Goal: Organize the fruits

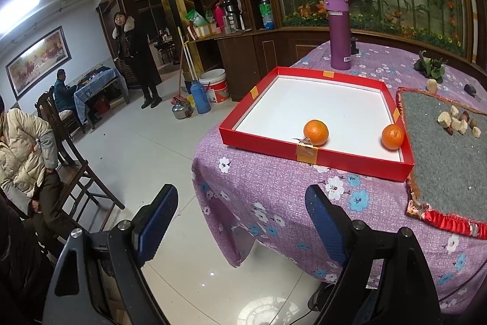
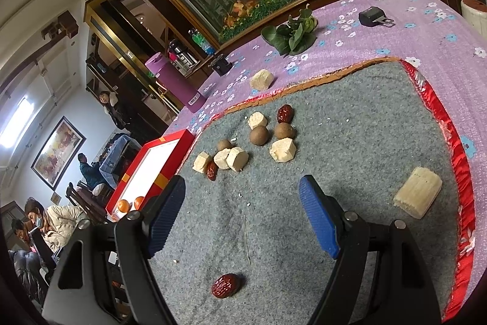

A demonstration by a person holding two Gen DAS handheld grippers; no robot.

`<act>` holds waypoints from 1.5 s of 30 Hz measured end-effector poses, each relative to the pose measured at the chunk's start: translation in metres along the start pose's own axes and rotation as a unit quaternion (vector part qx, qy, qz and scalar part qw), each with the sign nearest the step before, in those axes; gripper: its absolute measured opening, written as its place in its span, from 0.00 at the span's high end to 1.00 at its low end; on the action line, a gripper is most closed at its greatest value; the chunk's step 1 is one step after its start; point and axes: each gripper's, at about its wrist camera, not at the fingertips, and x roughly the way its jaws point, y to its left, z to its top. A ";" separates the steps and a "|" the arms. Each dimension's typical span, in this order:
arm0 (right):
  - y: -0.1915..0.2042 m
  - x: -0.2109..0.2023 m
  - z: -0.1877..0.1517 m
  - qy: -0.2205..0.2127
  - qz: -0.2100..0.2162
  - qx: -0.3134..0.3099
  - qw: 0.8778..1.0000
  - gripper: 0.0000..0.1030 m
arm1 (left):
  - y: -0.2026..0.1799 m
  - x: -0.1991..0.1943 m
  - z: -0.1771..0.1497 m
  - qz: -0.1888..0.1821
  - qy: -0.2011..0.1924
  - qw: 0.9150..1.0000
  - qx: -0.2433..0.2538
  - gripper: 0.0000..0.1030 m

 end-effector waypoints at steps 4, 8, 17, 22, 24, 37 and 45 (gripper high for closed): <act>0.000 0.000 0.000 0.002 0.000 0.002 1.000 0.24 | -0.001 0.001 -0.001 0.000 0.003 1.000 0.002 0.17; 0.000 0.001 0.000 0.002 0.000 0.000 1.000 0.24 | 0.001 0.003 -0.001 0.001 0.005 1.000 0.000 0.17; 0.105 0.028 0.017 0.029 -0.008 -0.073 0.997 0.22 | 0.061 0.065 0.022 -0.054 0.128 0.986 -0.093 0.17; 0.246 0.099 0.033 0.132 0.032 -0.142 0.980 0.21 | 0.126 0.085 0.040 -0.011 0.182 0.968 -0.174 0.17; 0.285 0.126 0.030 0.172 0.019 -0.167 0.971 0.21 | 0.141 0.084 0.044 -0.014 0.192 0.962 -0.194 0.17; 0.385 0.118 -0.012 0.164 0.001 -0.302 0.939 0.21 | 0.177 0.053 0.049 -0.012 0.170 0.956 -0.239 0.17; 0.351 0.013 0.001 -0.039 0.116 -0.311 0.942 0.17 | 0.131 -0.008 0.054 0.012 0.053 0.984 -0.168 0.17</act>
